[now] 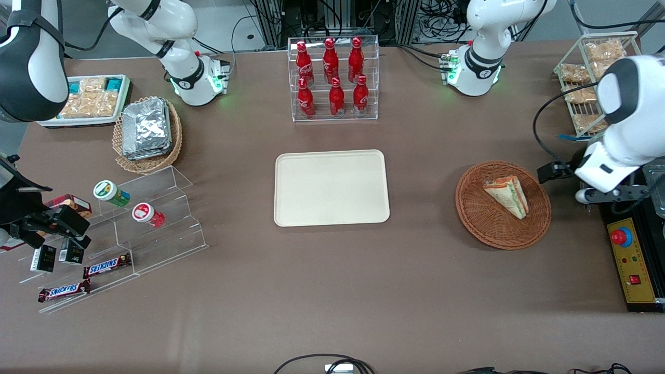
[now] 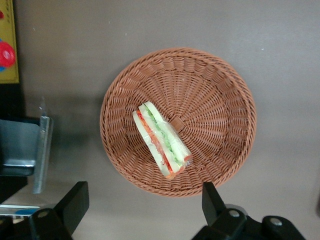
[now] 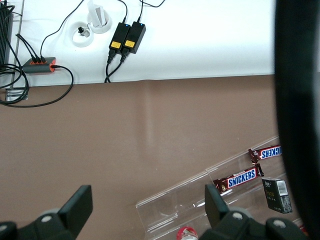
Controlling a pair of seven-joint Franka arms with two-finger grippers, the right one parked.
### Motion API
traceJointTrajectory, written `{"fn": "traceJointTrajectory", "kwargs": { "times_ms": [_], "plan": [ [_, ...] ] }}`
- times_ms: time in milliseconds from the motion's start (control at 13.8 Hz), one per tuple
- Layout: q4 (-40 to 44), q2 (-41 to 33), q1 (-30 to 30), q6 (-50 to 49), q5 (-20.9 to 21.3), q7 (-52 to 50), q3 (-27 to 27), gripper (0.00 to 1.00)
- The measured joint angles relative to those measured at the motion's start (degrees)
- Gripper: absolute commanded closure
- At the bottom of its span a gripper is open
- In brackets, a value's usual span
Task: Place sandwich from basket to tray
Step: 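Move the left gripper over the wrapped sandwich in the wicker basket, then lower the left gripper and close it on the sandwich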
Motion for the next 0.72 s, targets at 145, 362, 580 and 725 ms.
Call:
{"fn": "traceJointTrajectory", "kwargs": {
  "times_ms": [145,362,580,725],
  "plan": [
    [-4.0,-0.2,0.1,3.9,0.0,-2.5,0.0,0.0],
    [-8.5,-0.2,1.5,8.2,0.0,-6.3,0.1,0.0],
    [-12.0,0.0,1.7,13.3,0.0,-12.4,0.1,0.0],
    [-15.3,0.1,1.6,18.0,0.0,-15.2,0.0,0.0]
  ]
}}
